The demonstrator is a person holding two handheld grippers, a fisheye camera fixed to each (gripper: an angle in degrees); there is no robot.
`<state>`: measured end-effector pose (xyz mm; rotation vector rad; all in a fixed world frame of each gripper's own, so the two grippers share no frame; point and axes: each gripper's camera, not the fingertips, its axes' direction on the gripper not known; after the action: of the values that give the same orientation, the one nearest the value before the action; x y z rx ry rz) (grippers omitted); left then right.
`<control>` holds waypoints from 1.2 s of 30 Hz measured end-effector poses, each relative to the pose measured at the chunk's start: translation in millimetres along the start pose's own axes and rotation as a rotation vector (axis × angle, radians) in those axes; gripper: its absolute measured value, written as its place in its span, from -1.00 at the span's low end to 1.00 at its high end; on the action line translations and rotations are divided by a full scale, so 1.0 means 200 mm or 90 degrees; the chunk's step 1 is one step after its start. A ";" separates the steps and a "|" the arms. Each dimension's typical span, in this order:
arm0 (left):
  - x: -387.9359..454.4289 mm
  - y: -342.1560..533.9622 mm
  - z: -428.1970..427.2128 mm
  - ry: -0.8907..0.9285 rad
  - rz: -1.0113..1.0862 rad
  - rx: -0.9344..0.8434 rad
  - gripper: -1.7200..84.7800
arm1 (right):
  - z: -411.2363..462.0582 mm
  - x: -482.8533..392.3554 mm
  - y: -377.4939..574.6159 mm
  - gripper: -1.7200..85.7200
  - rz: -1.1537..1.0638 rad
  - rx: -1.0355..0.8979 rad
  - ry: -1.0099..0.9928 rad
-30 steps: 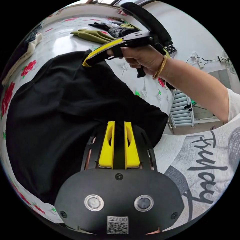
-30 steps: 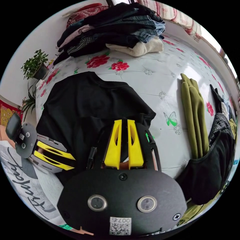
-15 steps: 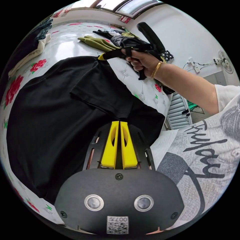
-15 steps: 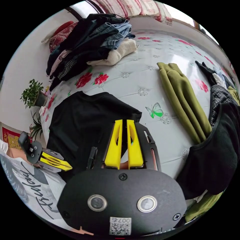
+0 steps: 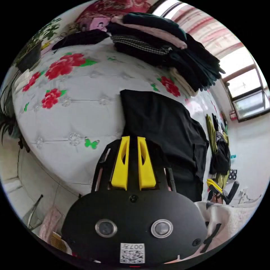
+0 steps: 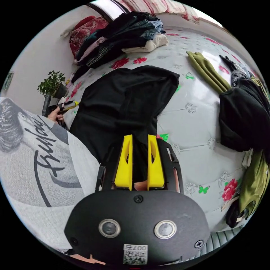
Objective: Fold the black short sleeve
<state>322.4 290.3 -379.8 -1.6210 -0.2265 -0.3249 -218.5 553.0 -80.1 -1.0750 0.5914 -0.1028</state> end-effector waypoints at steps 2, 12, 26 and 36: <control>-0.21 -0.06 -0.05 0.014 -0.059 0.002 -0.85 | 0.02 -0.03 -0.08 -0.89 -0.016 0.028 -0.023; 0.12 -0.28 -0.11 0.048 0.086 0.006 -0.80 | 0.21 -0.61 -0.85 -0.91 -0.307 0.036 -0.070; 1.11 0.13 -0.12 -0.238 0.604 -0.011 -0.84 | 1.22 -1.49 -1.09 -0.88 -0.607 -0.186 -0.023; 0.06 -0.37 -0.70 0.018 0.191 0.021 -0.85 | 1.04 -0.78 -1.21 -0.97 -0.373 -0.119 -0.213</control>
<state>297.3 156.8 -298.1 -1.5900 0.0339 -0.1123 -197.7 656.6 258.3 -1.3886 -0.0300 -0.3747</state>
